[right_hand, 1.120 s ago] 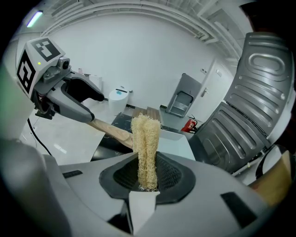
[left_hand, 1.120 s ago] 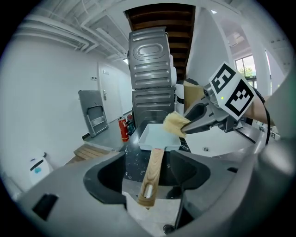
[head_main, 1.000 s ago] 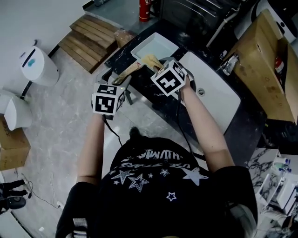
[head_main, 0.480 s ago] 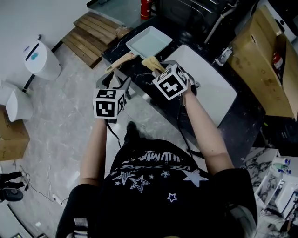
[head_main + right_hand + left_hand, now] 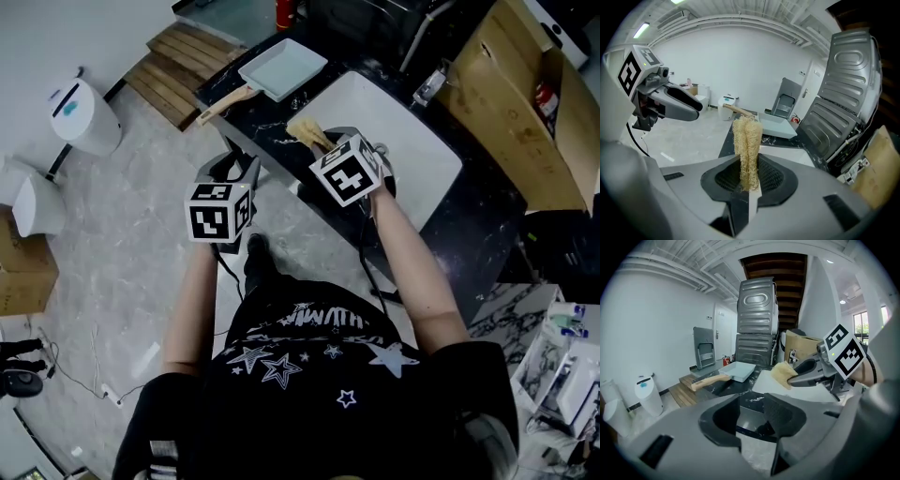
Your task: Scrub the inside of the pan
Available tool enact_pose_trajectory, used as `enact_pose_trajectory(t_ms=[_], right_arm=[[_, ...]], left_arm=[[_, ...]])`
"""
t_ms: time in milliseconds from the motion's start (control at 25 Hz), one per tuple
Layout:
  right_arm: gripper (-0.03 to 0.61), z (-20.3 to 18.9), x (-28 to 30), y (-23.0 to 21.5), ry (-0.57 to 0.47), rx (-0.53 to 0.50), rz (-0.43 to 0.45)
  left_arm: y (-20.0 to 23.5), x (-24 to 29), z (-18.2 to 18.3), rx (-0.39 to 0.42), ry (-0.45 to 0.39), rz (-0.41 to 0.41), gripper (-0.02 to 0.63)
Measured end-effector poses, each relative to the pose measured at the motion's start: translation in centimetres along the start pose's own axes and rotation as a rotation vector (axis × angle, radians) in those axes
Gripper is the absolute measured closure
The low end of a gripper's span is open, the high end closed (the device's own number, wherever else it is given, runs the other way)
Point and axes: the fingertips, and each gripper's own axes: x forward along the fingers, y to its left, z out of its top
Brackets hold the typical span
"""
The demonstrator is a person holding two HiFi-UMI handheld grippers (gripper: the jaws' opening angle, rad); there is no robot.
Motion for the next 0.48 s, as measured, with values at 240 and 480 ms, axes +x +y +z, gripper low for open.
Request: enact_pose_trajectory(t_ms=[240, 480], right_arm=[[0.495, -2.7, -2.9, 1.3, -0.021, 0.038, 0.008], [0.495, -5.0, -5.2, 3.1, -0.033, 0.068, 0.036]], left_arm=[[-2.6, -2.8, -2.0, -0.002, 0.014, 0.044, 0.567], [-4.4, -5.4, -4.3, -0.024, 0.017, 0.094, 0.605]])
